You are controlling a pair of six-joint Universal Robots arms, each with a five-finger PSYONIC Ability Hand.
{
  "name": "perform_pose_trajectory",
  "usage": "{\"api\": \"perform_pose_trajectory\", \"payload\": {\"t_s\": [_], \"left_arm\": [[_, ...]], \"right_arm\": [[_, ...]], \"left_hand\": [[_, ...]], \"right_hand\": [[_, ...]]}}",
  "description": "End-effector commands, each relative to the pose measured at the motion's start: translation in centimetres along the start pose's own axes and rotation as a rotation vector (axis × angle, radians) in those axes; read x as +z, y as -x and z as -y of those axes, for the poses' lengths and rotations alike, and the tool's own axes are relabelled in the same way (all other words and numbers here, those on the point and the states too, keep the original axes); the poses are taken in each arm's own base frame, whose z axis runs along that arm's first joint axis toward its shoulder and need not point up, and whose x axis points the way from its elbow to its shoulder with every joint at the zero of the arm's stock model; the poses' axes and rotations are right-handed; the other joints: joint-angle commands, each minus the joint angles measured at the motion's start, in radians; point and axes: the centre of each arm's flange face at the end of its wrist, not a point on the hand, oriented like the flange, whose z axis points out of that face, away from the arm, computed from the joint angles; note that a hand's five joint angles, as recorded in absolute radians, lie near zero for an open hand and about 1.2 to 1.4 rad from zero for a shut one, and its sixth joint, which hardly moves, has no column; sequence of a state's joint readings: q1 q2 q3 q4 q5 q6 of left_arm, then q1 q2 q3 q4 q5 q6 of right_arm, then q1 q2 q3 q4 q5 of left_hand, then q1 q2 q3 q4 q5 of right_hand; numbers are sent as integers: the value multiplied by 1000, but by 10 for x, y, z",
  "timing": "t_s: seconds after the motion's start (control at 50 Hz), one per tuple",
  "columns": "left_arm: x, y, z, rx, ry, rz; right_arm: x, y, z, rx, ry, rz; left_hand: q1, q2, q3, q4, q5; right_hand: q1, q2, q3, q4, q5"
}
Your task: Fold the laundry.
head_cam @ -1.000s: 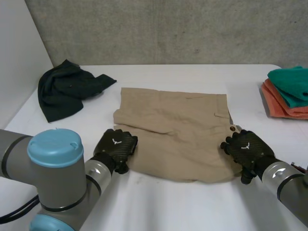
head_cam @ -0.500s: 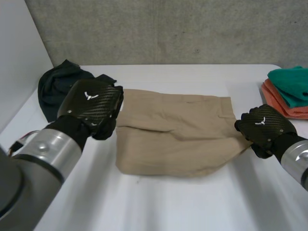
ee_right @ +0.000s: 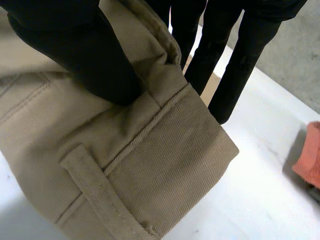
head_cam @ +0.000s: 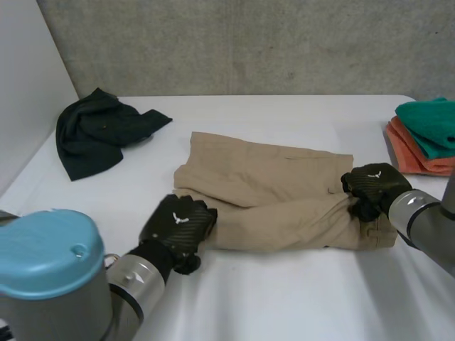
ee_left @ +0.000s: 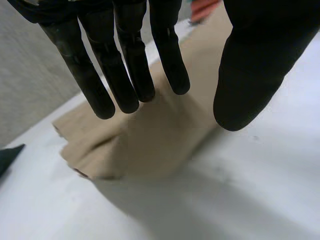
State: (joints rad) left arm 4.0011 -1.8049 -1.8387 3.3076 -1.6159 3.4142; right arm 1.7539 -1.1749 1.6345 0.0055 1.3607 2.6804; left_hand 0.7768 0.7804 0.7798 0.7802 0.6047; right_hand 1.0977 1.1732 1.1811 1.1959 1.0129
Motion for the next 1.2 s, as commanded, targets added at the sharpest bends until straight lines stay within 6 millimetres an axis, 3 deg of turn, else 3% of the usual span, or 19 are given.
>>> {"api": "perform_pose_trajectory", "payload": {"t_s": [0.02,0.2,0.32,0.64,0.84,0.94,1.02,1.08,1.12,1.2], "left_arm": [[17,-7,-17,5,64,-22],[55,-2,-20,2,45,24],[73,8,-17,5,-8,96],[117,3,-27,33,-25,100],[127,11,-25,114,-42,121],[131,17,-34,110,-19,131],[127,24,-38,105,11,142],[108,38,-10,98,-27,173],[82,46,17,88,-64,186],[44,49,44,98,-84,185]], "right_arm": [[3,3,-1,-12,-18,-23],[1,8,-5,-20,-7,-5],[-1,14,-12,-20,12,7],[-7,24,-15,-25,12,48],[-9,22,-10,-60,-10,39],[-13,24,-7,-105,-10,42],[-17,24,-5,-146,-1,47],[-26,24,-2,-204,24,63],[-35,23,2,-250,40,72],[-51,21,12,-334,49,76]], "left_hand": [[15,12,12,12,13],[-199,-203,-202,-203,-202],[-199,-203,-202,-203,-202],[-102,-106,-105,-106,-105],[619,615,616,615,616],[619,616,616,616,617],[619,616,616,616,617],[619,616,616,616,617],[619,616,616,616,617],[619,616,616,616,617]], "right_hand": [[299,223,215,200,209],[299,223,215,200,209],[299,223,215,200,209],[299,223,215,200,209],[299,223,215,200,209],[299,223,215,200,209],[299,223,215,200,209],[299,223,215,200,209],[299,223,215,200,209],[299,223,215,200,209]]}}
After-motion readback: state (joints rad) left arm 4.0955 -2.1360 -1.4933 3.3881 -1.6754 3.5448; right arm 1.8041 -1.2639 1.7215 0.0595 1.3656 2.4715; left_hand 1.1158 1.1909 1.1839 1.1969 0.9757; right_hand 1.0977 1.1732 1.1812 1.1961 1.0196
